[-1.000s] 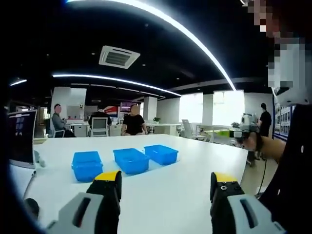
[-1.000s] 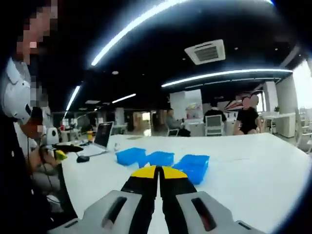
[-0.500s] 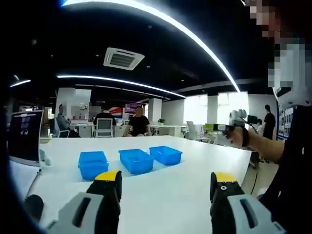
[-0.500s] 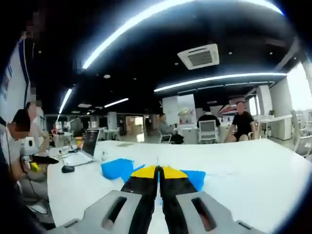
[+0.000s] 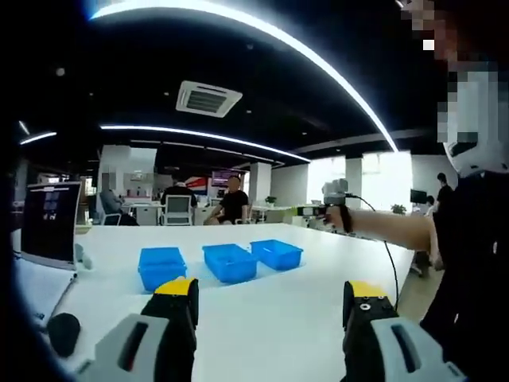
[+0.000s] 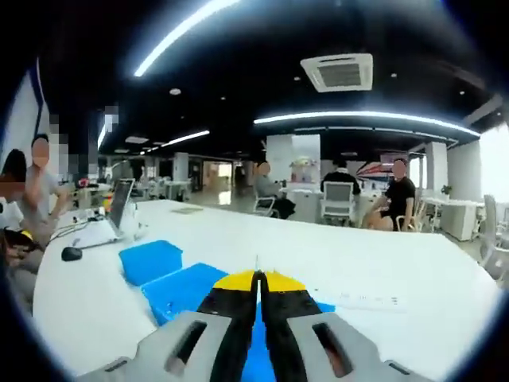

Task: Pick up the resistors one by one and place each resistor into its matching bin, sorting the parts by color and model until every resistor is separated into the correct bin for its type

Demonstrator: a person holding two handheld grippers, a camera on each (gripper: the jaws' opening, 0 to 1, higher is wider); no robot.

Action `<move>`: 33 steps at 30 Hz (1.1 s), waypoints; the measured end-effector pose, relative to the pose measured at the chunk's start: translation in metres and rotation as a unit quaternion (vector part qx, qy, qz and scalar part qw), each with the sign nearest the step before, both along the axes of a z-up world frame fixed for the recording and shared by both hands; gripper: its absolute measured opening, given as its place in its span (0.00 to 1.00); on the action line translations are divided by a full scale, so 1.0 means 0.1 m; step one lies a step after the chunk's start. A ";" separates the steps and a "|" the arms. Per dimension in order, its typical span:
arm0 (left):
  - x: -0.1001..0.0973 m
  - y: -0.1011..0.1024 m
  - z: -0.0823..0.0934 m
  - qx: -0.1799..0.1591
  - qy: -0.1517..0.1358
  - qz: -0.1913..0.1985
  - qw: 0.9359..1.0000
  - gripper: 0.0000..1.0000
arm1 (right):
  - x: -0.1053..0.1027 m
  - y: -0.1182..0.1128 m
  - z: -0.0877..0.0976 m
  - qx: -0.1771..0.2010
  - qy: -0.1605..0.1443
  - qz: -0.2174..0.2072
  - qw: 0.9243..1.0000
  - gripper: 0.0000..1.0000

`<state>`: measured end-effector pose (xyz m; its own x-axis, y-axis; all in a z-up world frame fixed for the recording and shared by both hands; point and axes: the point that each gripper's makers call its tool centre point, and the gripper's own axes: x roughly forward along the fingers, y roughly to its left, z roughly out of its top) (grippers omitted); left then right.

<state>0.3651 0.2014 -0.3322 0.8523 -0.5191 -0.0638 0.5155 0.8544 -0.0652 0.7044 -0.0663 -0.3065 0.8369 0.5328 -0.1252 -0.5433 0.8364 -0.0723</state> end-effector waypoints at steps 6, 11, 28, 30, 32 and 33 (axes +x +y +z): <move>-0.04 0.01 0.03 -0.001 -0.003 0.003 1.000 0.75 | 0.20 0.03 -0.17 -0.027 0.015 -0.015 0.999 0.05; -0.05 0.00 0.02 0.003 -0.001 0.000 1.000 0.75 | 0.20 -0.01 -0.15 -0.026 0.010 -0.027 0.999 0.25; 0.08 -0.07 0.04 -0.007 -0.007 -0.008 1.000 0.75 | -0.94 -0.33 0.18 0.032 -0.029 0.023 0.999 0.39; 0.10 -0.07 0.04 -0.005 -0.007 -0.008 1.000 0.75 | -1.20 -0.43 0.22 0.044 -0.040 0.027 0.998 0.40; 0.13 -0.06 0.05 -0.004 -0.008 -0.007 1.000 0.75 | -1.43 -0.51 0.23 0.054 -0.047 0.029 0.997 0.42; 0.15 -0.06 0.06 -0.004 -0.009 -0.006 1.000 0.75 | -1.55 -0.56 0.23 0.056 -0.051 0.027 0.997 0.42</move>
